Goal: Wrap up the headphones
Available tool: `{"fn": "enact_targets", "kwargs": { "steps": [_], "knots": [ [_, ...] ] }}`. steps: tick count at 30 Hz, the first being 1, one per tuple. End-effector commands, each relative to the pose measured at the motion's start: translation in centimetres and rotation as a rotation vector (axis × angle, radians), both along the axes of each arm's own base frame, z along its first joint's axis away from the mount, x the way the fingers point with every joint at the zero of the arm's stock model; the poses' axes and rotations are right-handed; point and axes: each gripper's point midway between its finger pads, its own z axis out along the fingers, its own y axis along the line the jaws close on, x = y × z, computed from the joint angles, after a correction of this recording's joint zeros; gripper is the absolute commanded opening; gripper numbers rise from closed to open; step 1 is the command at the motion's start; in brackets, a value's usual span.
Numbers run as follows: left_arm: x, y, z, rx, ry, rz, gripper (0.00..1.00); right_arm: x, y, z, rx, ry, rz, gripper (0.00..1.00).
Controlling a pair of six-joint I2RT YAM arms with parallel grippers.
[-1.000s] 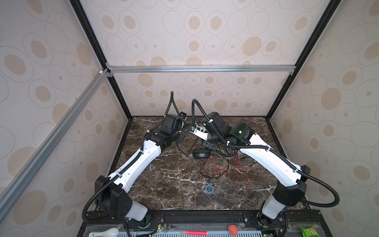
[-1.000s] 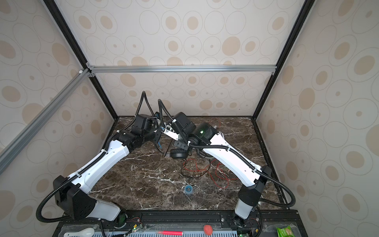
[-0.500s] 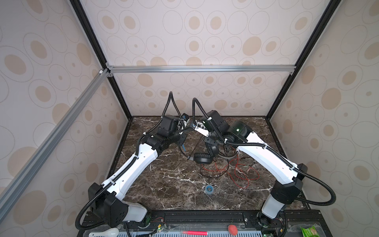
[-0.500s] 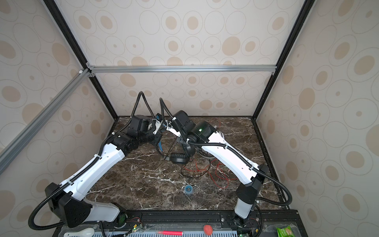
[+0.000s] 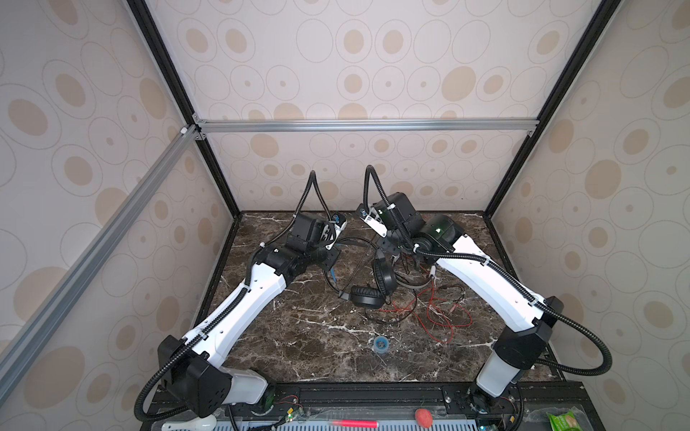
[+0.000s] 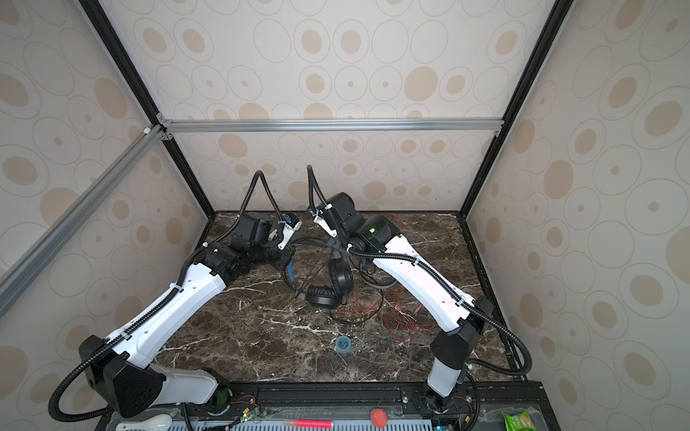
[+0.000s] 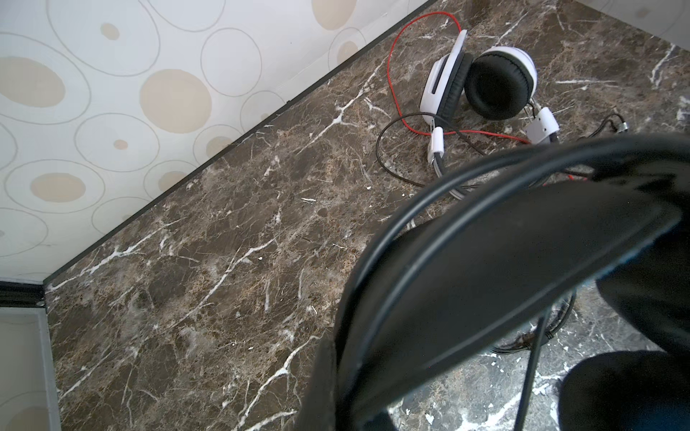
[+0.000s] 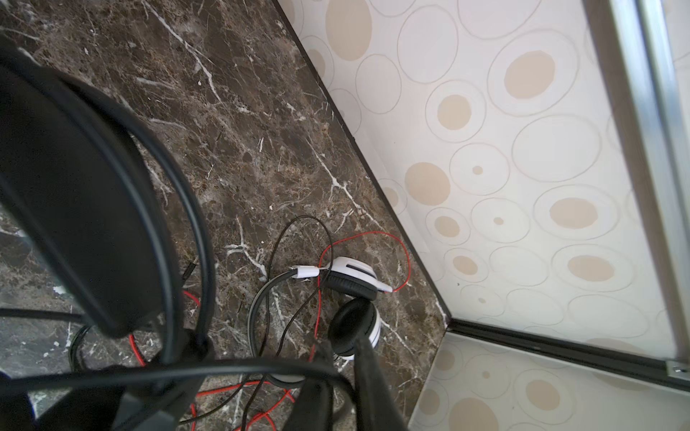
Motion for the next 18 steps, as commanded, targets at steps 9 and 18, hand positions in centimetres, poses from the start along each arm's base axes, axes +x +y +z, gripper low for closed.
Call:
{"fn": "enact_targets", "kwargs": {
  "steps": [9, 18],
  "knots": [
    [-1.2, -2.2, 6.3, -0.166, -0.076, -0.084, 0.0, 2.4, -3.7, -0.6, 0.334, 0.039, -0.161, 0.15],
    [-1.6, -3.3, 12.1, -0.343, -0.128, -0.087, 0.0, 3.7, -3.4, -1.1, 0.602, 0.075, -0.119, 0.19]
  ]
}}
